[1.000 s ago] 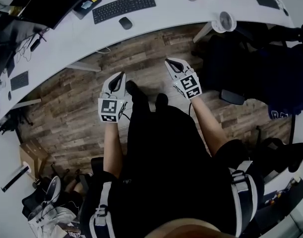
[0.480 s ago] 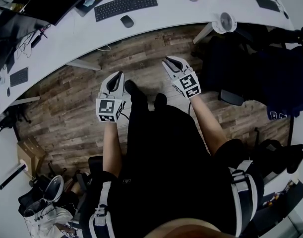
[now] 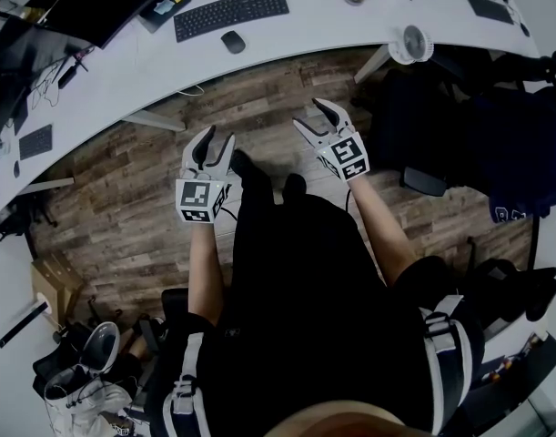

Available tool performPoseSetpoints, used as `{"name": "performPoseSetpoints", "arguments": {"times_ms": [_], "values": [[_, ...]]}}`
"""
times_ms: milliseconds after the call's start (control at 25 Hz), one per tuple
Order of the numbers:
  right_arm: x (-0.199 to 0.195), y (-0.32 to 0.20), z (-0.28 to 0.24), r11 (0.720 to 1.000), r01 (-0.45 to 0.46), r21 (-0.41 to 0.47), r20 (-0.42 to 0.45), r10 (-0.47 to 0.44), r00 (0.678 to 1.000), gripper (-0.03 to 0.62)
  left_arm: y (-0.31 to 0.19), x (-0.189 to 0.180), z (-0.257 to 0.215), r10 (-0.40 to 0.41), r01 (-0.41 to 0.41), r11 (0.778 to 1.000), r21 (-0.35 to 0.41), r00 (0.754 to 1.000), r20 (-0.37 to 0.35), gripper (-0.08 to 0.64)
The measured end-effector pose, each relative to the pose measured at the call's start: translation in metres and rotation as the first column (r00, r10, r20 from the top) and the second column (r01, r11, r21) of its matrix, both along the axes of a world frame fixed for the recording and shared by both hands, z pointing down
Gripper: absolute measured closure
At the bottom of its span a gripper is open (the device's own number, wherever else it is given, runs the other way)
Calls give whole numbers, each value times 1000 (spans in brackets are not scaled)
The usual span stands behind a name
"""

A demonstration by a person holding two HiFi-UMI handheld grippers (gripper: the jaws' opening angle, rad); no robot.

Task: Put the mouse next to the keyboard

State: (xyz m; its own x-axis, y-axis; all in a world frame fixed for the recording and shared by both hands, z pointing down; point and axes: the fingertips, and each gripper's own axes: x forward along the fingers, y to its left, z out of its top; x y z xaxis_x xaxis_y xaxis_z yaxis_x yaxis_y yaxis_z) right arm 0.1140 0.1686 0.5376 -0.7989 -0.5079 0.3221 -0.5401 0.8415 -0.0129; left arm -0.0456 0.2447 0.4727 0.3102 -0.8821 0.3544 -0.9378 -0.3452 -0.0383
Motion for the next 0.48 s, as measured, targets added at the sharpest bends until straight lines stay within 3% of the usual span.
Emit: {"name": "performPoseSetpoints", "arguments": {"times_ms": [200,480], "values": [[1,-2,0,1000,-15,0,11,15,1000,285,0,1,1,-1,1,1000,-7,1000,9,346],[-2,-5,5,1000,-15,-12,0,15,1000,268,-4,-5,0,-13,13,1000,-2,1000,-9,341]]}}
